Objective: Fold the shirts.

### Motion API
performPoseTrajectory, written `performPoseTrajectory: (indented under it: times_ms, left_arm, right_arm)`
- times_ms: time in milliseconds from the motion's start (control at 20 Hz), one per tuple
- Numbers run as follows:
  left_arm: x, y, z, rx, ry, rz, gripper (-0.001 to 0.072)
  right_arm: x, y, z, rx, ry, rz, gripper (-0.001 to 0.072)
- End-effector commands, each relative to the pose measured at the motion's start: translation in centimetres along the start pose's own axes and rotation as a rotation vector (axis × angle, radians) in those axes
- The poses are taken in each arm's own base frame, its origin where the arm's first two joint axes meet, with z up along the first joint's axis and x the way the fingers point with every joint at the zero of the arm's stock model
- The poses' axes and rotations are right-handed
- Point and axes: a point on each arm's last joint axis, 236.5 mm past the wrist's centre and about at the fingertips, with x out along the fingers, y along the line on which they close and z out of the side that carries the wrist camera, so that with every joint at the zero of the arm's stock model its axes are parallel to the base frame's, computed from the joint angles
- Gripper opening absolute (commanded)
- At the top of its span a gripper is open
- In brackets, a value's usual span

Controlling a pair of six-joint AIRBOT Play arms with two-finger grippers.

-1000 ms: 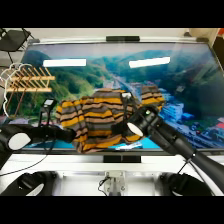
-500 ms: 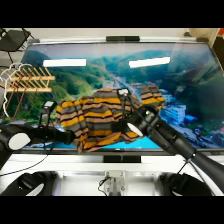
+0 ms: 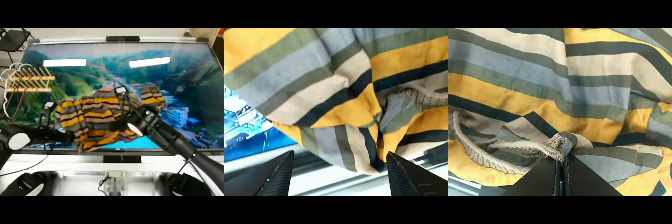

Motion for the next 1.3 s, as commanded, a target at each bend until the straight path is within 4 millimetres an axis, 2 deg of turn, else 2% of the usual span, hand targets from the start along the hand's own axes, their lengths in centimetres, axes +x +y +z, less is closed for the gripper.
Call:
performPoseTrajectory:
  times_ms: [0, 100, 200, 300, 400, 500, 550, 650, 750, 850, 950, 1050, 1150, 1250]
  left_arm:
    - [-0.3, 0.3, -1.8, -0.050, 0.081, 0.018, 0.0676]
    - [-1.4, 0.4, -2.7, -0.068, 0.133, 0.033, 0.0676]
    - [-3.5, 0.1, -2.2, -0.118, 0.132, 0.045, 0.0676]
    - [-6.2, 0.2, -0.4, -0.171, 0.075, 0.075, 0.0676]
    - [-9.9, 0.8, 2.5, -0.176, -0.042, 0.119, 0.0675]
    - [-14.2, 2.3, 5.2, -0.172, -0.169, 0.199, 0.0675]
    - [-16.1, 3.2, 5.8, -0.182, -0.212, 0.244, 0.0675]
    - [-18.8, 6.0, 5.8, -0.193, -0.228, 0.360, 0.0675]
    - [-19.7, 9.3, 4.8, -0.171, -0.130, 0.460, 0.0676]
    - [-20.0, 13.5, 4.0, -0.194, -0.007, 0.538, 0.0681]
    - [-20.4, 18.9, 4.3, -0.271, 0.051, 0.597, 0.0682]
    - [-19.9, 23.2, 5.6, -0.380, 0.006, 0.571, 0.0683]
    - [-18.5, 26.7, 7.8, -0.470, -0.110, 0.474, 0.0681]
    - [-17.2, 30.1, 9.0, -0.530, -0.184, 0.399, 0.0681]
  right_arm:
    - [-0.1, 0.3, 0.2, -0.001, -0.009, 0.011, 0.0062]
    - [-0.1, 0.4, 0.1, 0.001, -0.004, 0.015, 0.0062]
    - [-0.1, 0.5, 0.0, 0.006, 0.001, 0.023, 0.0062]
    - [-0.1, 1.1, -0.3, 0.010, 0.014, 0.045, 0.0062]
    - [-0.1, 1.5, -0.5, -0.017, 0.022, 0.062, 0.0062]
    - [-0.1, 1.4, -0.5, -0.027, 0.020, 0.060, 0.0062]
    - [-0.1, 1.5, -0.4, -0.027, 0.016, 0.063, 0.0062]
    - [-0.1, 1.7, -0.5, -0.019, 0.020, 0.073, 0.0062]
    - [-0.2, 2.1, -0.7, -0.010, 0.029, 0.091, 0.0062]
    - [-0.2, 2.3, -0.8, -0.007, 0.033, 0.096, 0.0062]
    - [-0.2, 2.6, -1.2, 0.003, 0.050, 0.112, 0.0062]
    - [-0.4, 3.2, -1.9, 0.019, 0.080, 0.137, 0.0062]
    - [-0.5, 3.7, -2.3, 0.049, 0.101, 0.157, 0.0062]
    - [-0.6, 4.1, -2.6, 0.060, 0.116, 0.170, 0.0062]
